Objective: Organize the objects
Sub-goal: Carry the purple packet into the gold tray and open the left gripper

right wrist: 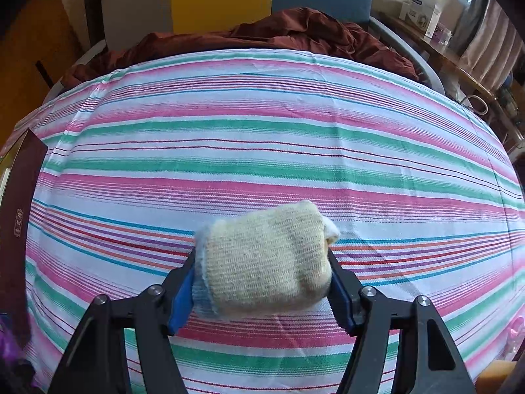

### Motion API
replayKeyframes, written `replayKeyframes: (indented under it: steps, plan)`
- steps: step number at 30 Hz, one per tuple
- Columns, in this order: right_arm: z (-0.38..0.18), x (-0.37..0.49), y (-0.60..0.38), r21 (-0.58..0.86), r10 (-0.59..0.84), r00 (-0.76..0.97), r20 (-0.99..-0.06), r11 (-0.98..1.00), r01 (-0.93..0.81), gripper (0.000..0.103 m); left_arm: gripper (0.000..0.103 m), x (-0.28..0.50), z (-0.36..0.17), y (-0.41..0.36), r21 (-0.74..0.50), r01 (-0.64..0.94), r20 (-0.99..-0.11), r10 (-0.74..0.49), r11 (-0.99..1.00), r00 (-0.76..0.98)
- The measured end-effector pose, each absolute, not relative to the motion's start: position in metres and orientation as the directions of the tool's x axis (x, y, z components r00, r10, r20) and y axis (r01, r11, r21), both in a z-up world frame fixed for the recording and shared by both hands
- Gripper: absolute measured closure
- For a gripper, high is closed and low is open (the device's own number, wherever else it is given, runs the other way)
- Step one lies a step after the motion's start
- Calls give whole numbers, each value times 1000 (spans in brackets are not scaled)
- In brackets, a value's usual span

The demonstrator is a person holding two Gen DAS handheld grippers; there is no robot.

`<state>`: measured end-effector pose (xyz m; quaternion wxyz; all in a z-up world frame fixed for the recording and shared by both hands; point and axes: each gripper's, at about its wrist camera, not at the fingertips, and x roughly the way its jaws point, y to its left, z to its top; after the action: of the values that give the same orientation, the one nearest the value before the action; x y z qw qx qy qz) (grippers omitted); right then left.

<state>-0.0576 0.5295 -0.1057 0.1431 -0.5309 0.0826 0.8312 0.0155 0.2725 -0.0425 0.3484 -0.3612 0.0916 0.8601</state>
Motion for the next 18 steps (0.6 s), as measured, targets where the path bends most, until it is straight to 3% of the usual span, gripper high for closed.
replayKeyframes:
  steps: [7, 18]
  plan:
    - [-104, -50, 530, -33, 163, -395, -904, -948, -317, 34, 65, -13, -22, 193, -160, -531, -670, 487, -832, -561]
    - [-105, -51, 528, -54, 179, -392, -902, -949, -309, 34, 65, -74, -11, 37, -259, -157, -684, 296, -953, -667]
